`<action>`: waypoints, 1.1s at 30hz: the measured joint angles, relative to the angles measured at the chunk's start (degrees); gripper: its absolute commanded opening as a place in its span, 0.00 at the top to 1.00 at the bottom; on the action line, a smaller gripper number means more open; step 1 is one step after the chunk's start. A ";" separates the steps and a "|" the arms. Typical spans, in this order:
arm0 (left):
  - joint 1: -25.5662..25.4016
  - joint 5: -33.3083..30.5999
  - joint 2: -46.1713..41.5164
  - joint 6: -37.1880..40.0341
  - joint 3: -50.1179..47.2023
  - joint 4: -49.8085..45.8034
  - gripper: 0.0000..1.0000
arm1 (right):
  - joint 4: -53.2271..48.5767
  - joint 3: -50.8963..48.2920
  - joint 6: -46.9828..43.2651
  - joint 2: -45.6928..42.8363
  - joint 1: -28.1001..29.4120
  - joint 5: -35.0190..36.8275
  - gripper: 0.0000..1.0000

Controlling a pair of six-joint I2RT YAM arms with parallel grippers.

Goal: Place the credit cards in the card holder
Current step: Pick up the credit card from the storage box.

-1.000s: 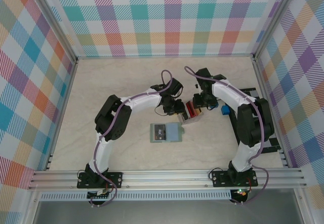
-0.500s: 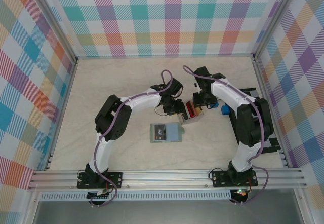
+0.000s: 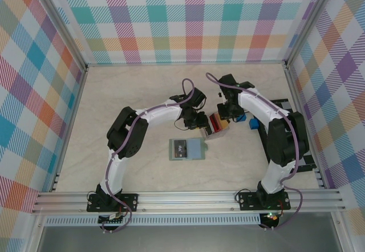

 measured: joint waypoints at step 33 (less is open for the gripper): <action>0.00 0.11 -0.09 -0.02 -0.07 0.04 0.60 | 0.61 -1.20 5.25 -14.45 0.31 -7.69 0.98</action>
